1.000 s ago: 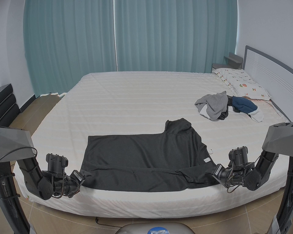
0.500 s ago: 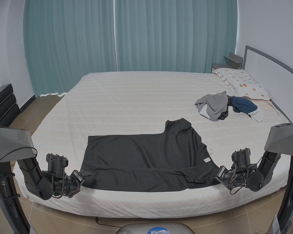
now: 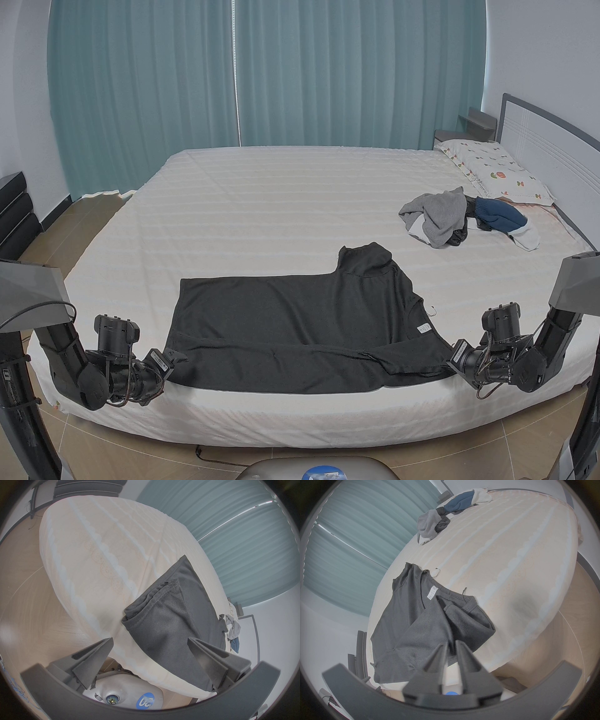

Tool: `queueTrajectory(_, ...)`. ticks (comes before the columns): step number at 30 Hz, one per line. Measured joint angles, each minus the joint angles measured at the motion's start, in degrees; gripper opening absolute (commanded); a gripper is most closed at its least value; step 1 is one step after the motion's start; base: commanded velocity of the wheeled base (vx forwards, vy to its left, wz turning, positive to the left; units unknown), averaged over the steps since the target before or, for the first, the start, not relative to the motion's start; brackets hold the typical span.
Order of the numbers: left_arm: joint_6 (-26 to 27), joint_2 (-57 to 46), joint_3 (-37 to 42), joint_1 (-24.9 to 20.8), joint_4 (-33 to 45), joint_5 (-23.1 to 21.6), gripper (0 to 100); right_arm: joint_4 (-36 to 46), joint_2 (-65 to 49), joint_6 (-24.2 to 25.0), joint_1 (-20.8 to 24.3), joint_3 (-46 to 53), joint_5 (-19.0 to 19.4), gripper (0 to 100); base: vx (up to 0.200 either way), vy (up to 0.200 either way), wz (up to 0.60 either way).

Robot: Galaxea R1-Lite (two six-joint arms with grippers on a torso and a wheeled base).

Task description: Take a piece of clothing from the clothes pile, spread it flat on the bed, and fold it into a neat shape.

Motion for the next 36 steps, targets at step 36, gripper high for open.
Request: queueTrajectory(36, 4.2, 1.4, 4.5, -0.3, -15.4, 7.4, 100, -4.7, -7.7, 14.9, -1.8, -0.7, 8.0, 100, 0.000, 0.028, 0.00)
